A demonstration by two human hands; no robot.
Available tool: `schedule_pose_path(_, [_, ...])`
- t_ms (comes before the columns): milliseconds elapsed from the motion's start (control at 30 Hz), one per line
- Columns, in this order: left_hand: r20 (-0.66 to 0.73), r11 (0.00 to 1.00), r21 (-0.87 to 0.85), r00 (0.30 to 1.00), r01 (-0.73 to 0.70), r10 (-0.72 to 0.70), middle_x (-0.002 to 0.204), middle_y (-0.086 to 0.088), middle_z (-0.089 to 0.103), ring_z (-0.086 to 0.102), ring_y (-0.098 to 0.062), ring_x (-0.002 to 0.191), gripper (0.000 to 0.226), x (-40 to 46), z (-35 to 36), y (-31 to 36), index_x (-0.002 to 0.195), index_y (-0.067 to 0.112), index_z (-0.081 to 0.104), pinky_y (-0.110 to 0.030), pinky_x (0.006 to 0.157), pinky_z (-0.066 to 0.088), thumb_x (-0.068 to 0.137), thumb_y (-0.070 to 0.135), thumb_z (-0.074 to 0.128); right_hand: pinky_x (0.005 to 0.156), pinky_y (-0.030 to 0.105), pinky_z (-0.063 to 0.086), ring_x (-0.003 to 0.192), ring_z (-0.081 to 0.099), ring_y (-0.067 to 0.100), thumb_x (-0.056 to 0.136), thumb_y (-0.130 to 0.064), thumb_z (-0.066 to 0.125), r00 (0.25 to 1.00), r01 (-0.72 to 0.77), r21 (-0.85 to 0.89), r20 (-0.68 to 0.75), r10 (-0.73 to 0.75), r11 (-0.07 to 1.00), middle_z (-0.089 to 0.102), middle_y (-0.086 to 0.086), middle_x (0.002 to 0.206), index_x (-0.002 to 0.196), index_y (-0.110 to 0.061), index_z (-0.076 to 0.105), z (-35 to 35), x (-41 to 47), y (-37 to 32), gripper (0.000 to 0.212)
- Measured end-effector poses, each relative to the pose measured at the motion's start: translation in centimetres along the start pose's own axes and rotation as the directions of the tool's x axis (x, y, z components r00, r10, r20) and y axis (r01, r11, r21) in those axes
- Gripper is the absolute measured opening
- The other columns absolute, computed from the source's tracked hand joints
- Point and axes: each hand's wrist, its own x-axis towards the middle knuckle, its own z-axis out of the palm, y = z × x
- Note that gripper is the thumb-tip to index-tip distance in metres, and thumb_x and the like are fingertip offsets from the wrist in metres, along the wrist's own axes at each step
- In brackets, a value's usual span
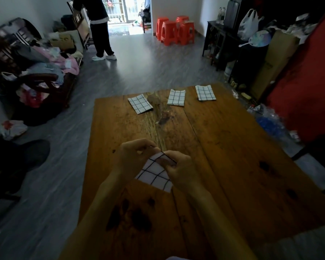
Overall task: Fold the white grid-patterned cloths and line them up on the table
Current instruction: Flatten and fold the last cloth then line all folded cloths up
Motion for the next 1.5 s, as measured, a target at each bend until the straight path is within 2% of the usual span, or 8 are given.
schedule_pose_path(167, [0.073, 0.992, -0.076, 0.992, 0.104, -0.099, 0.081, 0.007, 0.068, 0.066, -0.011, 0.078, 0.032, -1.2, -1.3, -0.2, 0.089, 0.022, 0.068, -0.025, 0.067, 0.055, 0.074, 0.050, 0.060, 0.064, 0.056, 0.055, 0.078, 0.069, 0.027, 0.089, -0.024, 0.066, 0.984, -0.119, 0.362, -0.082, 0.158, 0.925, 0.072, 0.007, 0.084, 0.088, -0.025, 0.071, -1.3, 0.0, -0.5, 0.005])
schedule_pose_path(267, [-0.009, 0.983, -0.099, 0.988, 0.156, -0.157, 0.077, 0.010, 0.068, 0.065, -0.006, 0.076, 0.026, -2.1, -1.5, -0.4, 0.083, 0.024, 0.070, -0.017, 0.065, 0.053, 0.071, 0.045, 0.062, 0.067, 0.055, 0.057, 0.080, 0.070, 0.029, 0.088, -0.016, 0.066, 0.984, -0.124, 0.421, -0.067, 0.167, 0.899, 0.072, 0.010, 0.086, 0.090, -0.019, 0.070, -2.1, -0.2, -1.0, 0.006])
schedule_pose_path(367, [-0.077, 0.985, -0.090, 0.985, 0.147, -0.154, 0.074, 0.012, 0.067, 0.063, -0.004, 0.072, 0.019, -2.2, -0.9, 0.3, 0.083, 0.021, 0.071, -0.013, 0.060, 0.049, 0.073, 0.037, 0.066, 0.064, 0.041, 0.060, 0.078, 0.071, 0.021, 0.087, -0.020, 0.065, 0.987, -0.120, 0.453, -0.046, 0.157, 0.884, 0.073, 0.003, 0.084, 0.093, -0.018, 0.070, -2.2, -0.3, -1.6, 0.008])
schedule_pose_path(600, [-0.110, 0.920, -0.259, 0.937, 0.294, -0.331, 0.094, 0.005, 0.069, 0.065, -0.005, 0.085, 0.021, -3.3, -0.4, 1.0, 0.100, 0.021, 0.066, -0.023, 0.070, 0.056, 0.082, 0.033, 0.067, 0.068, 0.042, 0.060, 0.085, 0.071, 0.028, 0.090, -0.013, 0.060, 0.962, -0.199, 0.622, -0.024, 0.273, 0.757, 0.073, 0.011, 0.092, 0.097, -0.008, 0.067, -2.8, -0.4, -2.2, 0.011])
schedule_pose_path(767, [-0.111, 0.880, -0.340, 0.916, 0.330, -0.386, 0.092, -0.002, 0.071, 0.068, -0.014, 0.083, 0.016, -4.9, 1.3, 1.4, 0.094, 0.013, 0.068, -0.030, 0.071, 0.057, 0.082, 0.024, 0.066, 0.078, 0.053, 0.057, 0.095, 0.068, 0.035, 0.090, -0.014, 0.060, 0.943, -0.257, 0.649, 0.007, 0.332, 0.716, 0.070, 0.019, 0.105, 0.106, -0.004, 0.065, -2.6, -0.9, -1.2, 0.019])
schedule_pose_path(967, [-0.170, 0.868, -0.353, 0.889, 0.348, -0.426, 0.092, -0.003, 0.070, 0.068, -0.013, 0.081, 0.021, -6.2, 2.0, 3.2, 0.093, 0.009, 0.067, -0.023, 0.066, 0.056, 0.078, 0.022, 0.066, 0.071, 0.034, 0.060, 0.089, 0.071, 0.020, 0.091, -0.016, 0.059, 0.955, -0.249, 0.642, 0.037, 0.296, 0.725, 0.074, 0.002, 0.094, 0.099, -0.014, 0.068, -2.8, -1.4, -0.3, 0.012])
schedule_pose_path(1267, [-0.312, 0.811, -0.332, 0.755, 0.482, -0.577, 0.089, 0.004, 0.070, 0.069, -0.009, 0.080, 0.012, -10.4, 0.9, 5.3, 0.094, 0.016, 0.067, -0.017, 0.059, 0.053, 0.082, 0.018, 0.067, 0.073, 0.037, 0.059, 0.092, 0.070, 0.023, 0.094, -0.023, 0.055, 0.921, -0.388, 0.669, 0.292, 0.257, 0.633, 0.073, 0.005, 0.099, 0.102, -0.019, 0.067, -0.1, -3.0, 0.0, 0.016])
schedule_pose_path(1500, [-0.437, 0.766, -0.400, 0.630, 0.503, -0.642, 0.088, 0.007, 0.071, 0.069, -0.006, 0.081, 0.009, -15.5, -1.7, 5.2, 0.094, 0.019, 0.067, -0.018, 0.061, 0.054, 0.085, 0.018, 0.066, 0.072, 0.033, 0.059, 0.089, 0.069, 0.017, 0.093, -0.025, 0.055, 0.911, -0.396, 0.605, 0.353, 0.213, 0.690, 0.071, 0.002, 0.097, 0.104, -0.018, 0.066, 3.3, -5.7, -2.9, 0.017])
